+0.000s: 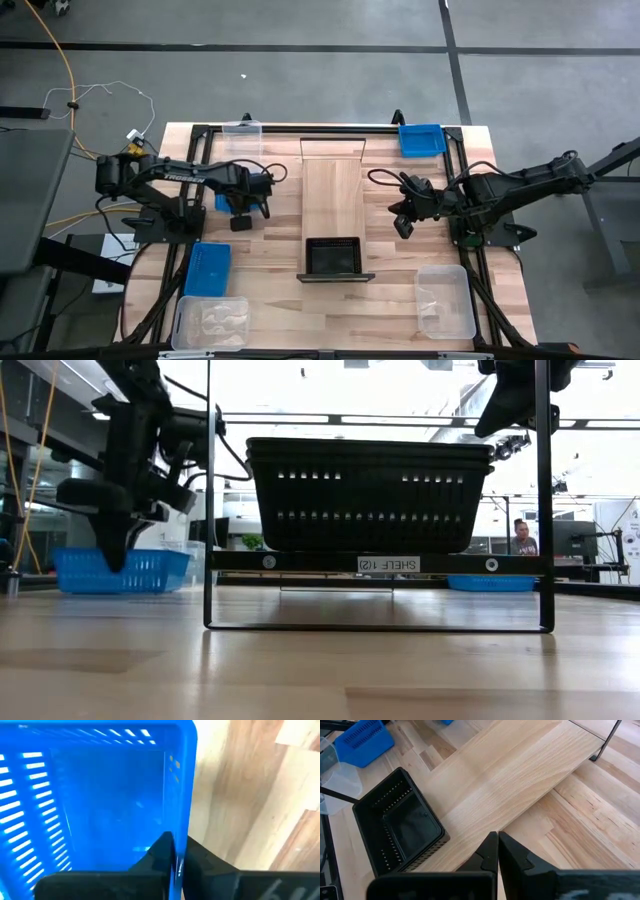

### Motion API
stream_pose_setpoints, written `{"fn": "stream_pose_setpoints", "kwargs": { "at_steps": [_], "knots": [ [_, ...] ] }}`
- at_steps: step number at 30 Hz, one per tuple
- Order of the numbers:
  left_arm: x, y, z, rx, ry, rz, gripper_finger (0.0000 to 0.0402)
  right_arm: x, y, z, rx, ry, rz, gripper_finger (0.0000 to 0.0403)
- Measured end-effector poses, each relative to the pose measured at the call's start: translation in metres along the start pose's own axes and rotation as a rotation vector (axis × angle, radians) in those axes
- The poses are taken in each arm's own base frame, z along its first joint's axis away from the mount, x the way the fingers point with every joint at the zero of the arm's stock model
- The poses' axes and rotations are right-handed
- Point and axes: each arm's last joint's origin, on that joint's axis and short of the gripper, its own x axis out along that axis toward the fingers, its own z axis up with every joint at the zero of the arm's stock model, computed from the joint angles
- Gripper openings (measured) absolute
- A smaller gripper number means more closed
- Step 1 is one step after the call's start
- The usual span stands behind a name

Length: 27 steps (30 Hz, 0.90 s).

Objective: Stack baskets on shelf by color
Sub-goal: Put the middle blue bin on the shelf

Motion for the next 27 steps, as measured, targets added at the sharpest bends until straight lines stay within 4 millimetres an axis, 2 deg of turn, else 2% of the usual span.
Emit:
{"fn": "stream_pose_setpoints", "kwargs": {
  "at_steps": [3,6,11,15,18,21,27],
  "knots": [
    [-0.008,0.000,0.001,-0.050,0.006,-0.008,0.0008,0.000,0.000,0.000,0.000,-0.001,0.001,0.0000],
    [-0.029,0.000,0.002,-0.071,-0.027,-0.032,0.0003,0.000,0.000,0.000,0.000,-0.001,0.001,0.0000],
    [-0.079,-0.005,0.006,-0.072,-0.173,-0.044,0.0001,0.000,0.000,0.000,0.000,0.002,0.004,0.0000],
    [-0.124,-0.015,0.018,-0.088,-0.345,-0.066,0.0000,0.000,0.000,0.000,0.001,0.001,0.005,0.0000],
    [-0.151,-0.029,0.035,-0.079,-0.449,-0.091,0.0000,0.000,0.001,0.001,0.004,-0.006,0.011,0.0000],
    [-0.167,-0.048,0.058,-0.039,-0.492,-0.076,0.0000,0.000,0.001,0.001,0.006,-0.013,0.013,0.0000],
    [-0.171,-0.084,0.117,0.057,-0.501,-0.019,0.0000,0.000,0.001,0.002,0.007,-0.017,0.012,0.0000]
  ]
}}
